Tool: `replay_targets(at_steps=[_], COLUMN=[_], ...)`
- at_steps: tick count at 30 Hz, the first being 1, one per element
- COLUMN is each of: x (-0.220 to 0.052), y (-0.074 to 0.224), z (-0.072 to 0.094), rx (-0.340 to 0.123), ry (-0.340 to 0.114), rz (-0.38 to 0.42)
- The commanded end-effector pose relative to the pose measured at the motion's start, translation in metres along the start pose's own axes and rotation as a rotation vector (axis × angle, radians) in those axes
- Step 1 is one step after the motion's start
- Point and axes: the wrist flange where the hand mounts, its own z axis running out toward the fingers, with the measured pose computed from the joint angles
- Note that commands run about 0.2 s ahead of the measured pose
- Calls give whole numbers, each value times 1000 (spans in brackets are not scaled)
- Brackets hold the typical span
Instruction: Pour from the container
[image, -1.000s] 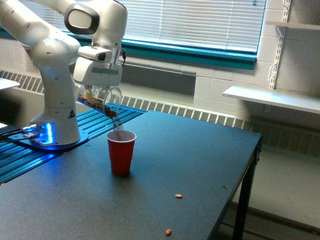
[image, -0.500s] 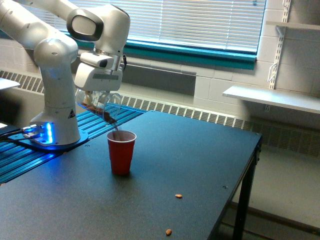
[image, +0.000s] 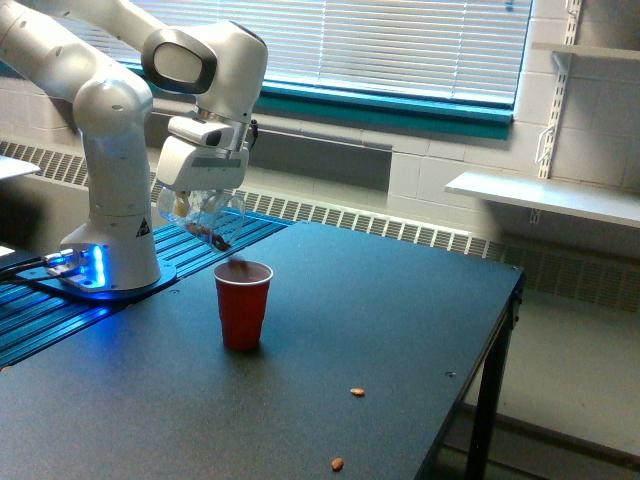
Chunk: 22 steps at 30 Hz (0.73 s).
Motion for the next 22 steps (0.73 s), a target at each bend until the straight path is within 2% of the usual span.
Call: replay_targets(at_steps=[1, 7, 14, 22], x=[-15, 0, 11, 20], y=[-13, -11, -11, -12], z=[18, 15, 10, 3], rx=[-45, -34, -29, 0], ry=[-21, -27, -9, 19], rz=[-9, 43, 71, 86])
